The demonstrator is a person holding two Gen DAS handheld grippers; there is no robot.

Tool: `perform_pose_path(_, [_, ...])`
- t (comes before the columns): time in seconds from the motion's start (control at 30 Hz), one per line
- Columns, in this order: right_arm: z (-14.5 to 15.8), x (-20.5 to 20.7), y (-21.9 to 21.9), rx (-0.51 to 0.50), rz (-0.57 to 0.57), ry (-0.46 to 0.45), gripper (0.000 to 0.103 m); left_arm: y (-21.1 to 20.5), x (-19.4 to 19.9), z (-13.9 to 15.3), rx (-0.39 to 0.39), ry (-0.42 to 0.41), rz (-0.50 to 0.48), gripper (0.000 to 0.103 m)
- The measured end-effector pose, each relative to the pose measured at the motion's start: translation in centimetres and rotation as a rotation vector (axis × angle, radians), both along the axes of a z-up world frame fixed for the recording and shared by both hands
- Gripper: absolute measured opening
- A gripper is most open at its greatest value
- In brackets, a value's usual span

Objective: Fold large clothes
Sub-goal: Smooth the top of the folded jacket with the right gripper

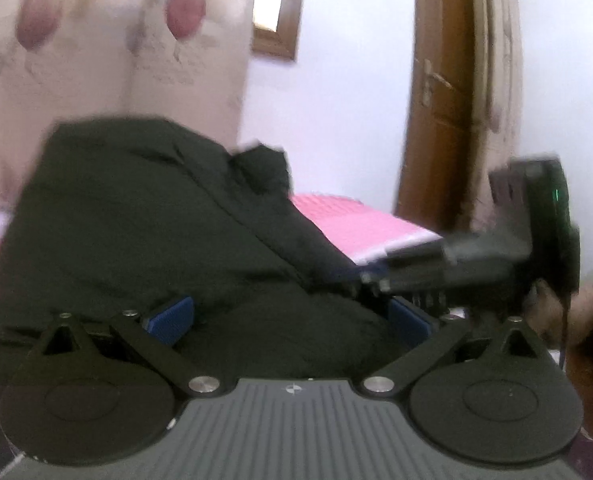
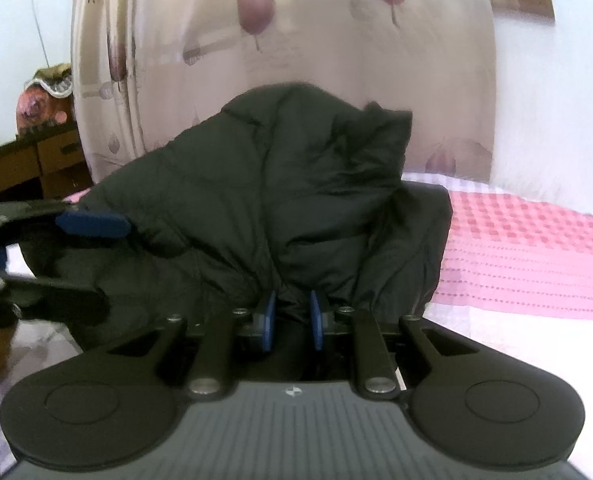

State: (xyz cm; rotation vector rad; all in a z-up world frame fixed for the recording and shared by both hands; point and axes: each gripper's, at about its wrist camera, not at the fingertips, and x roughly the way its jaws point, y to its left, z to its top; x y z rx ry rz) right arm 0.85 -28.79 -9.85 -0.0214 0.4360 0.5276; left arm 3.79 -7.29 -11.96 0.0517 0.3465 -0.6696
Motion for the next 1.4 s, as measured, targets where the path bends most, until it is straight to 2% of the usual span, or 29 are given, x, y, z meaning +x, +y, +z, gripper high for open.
perform_pose_path(0.07, [1.3,0.3,-0.6,0.017,0.001,0.021,0.019,-0.4,0.0,-0.4,0.016,-0.018,0.002,0.100])
perform_pose_path(0.23, [7.0,1.4,0.0,0.021,0.046,-0.126,0.019,-0.5,0.1,-0.6,0.001,-0.009,-0.020,0.101])
perform_pose_path(0.33, [9.7,4.1,3.0,-0.067,0.119,-0.185,0.019,-0.5,-0.1,-0.7,-0.001,-0.006,-0.024,0.103])
perform_pose_path(0.4, [10.2,6.3,5.3,-0.143,0.162,-0.197,0.019,-0.6,-0.1,-0.6,0.003,-0.007,-0.022,0.103])
perform_pose_path(0.5, [8.7,9.8,8.1,-0.347,0.164,-0.160,0.018,-0.6,-0.4,-0.7,0.009,-0.010,-0.015,0.103])
perform_pose_path(0.57, [7.1,11.3,8.0,-0.413,0.150,-0.111,0.017,-0.6,-0.5,-0.6,0.012,-0.010,-0.014,0.103])
perform_pose_path(0.77, [3.2,11.1,5.3,-0.390,0.087,-0.054,0.014,-0.6,-0.4,-0.5,0.018,0.007,-0.057,0.103])
perform_pose_path(0.9, [1.2,11.0,4.3,-0.304,0.064,-0.054,0.014,-0.5,-0.1,-0.4,0.016,0.024,-0.065,0.103])
perform_pose_path(1.07, [-0.5,11.1,2.2,-0.121,0.046,-0.047,0.014,-0.6,0.4,-0.7,0.008,0.046,-0.072,0.103])
perform_pose_path(1.13, [0.5,11.8,1.3,-0.074,0.059,0.016,0.014,-0.6,0.9,-0.7,0.003,0.055,-0.073,0.103])
perform_pose_path(1.17, [1.8,12.2,1.3,-0.086,0.062,0.049,0.014,-0.6,1.0,-0.7,-0.003,0.058,-0.071,0.103])
perform_pose_path(1.2, [3.1,12.1,1.4,-0.098,0.063,0.041,0.017,-0.5,1.1,-0.7,-0.011,0.060,-0.070,0.103])
perform_pose_path(1.3, [8.7,11.5,3.2,-0.114,0.122,-0.103,0.017,-0.3,1.3,-0.8,-0.022,0.061,-0.071,0.103])
perform_pose_path(1.4, [12.4,12.5,7.5,-0.161,0.228,-0.163,0.017,-0.4,1.4,-0.7,-0.024,0.057,-0.068,0.103])
